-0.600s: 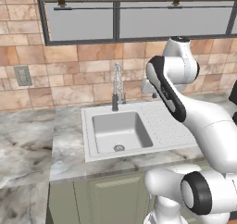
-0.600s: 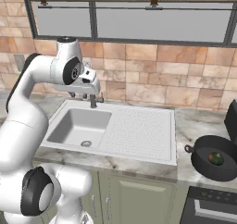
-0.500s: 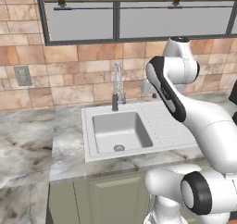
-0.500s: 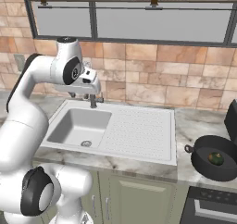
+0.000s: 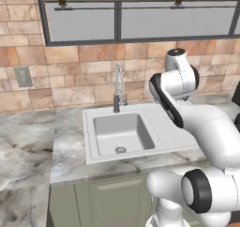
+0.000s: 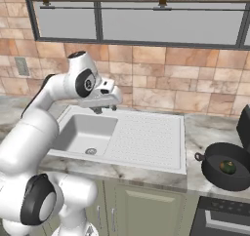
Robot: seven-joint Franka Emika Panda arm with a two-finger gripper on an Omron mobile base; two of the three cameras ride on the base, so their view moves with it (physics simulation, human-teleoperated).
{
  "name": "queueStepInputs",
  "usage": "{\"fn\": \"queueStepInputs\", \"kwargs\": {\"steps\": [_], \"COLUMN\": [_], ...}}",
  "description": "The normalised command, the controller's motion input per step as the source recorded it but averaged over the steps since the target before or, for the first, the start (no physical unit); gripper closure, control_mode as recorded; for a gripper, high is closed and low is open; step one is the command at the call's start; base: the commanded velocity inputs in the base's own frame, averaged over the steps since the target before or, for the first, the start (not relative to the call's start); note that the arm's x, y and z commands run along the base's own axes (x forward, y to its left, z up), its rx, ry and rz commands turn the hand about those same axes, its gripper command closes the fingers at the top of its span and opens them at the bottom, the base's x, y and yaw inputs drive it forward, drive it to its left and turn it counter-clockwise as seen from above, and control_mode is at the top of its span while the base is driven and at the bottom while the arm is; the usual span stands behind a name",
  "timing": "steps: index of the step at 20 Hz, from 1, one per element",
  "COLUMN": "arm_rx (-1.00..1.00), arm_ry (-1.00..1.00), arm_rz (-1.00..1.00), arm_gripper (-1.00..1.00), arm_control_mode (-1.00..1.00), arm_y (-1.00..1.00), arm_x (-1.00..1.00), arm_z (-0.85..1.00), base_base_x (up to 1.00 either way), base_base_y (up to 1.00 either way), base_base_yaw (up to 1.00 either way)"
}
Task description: Dump the squash from the pot into the sink. Then turn on the water and wash the squash. Then turn off the water and put the squash back in the pot.
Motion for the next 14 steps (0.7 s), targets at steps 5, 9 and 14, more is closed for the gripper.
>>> {"fn": "queueStepInputs", "kwargs": {"steps": [5,9,14], "arm_rx": [-0.02,0.0,0.0], "arm_ry": [0.0,0.0,0.0], "arm_rz": [-0.06,-0.04,-0.03], "arm_gripper": [-1.0,-1.0,-1.0], "arm_control_mode": [-1.0,-1.0,-1.0], "arm_y": [-0.67,-0.67,-0.65], "arm_x": [0.02,0.02,0.0], "arm_z": [-0.09,-0.04,-0.05], "base_base_x": [0.0,0.0,0.0], "base_base_y": [0.0,0.0,0.0], "base_base_yaw": [0.0,0.0,0.0]}}
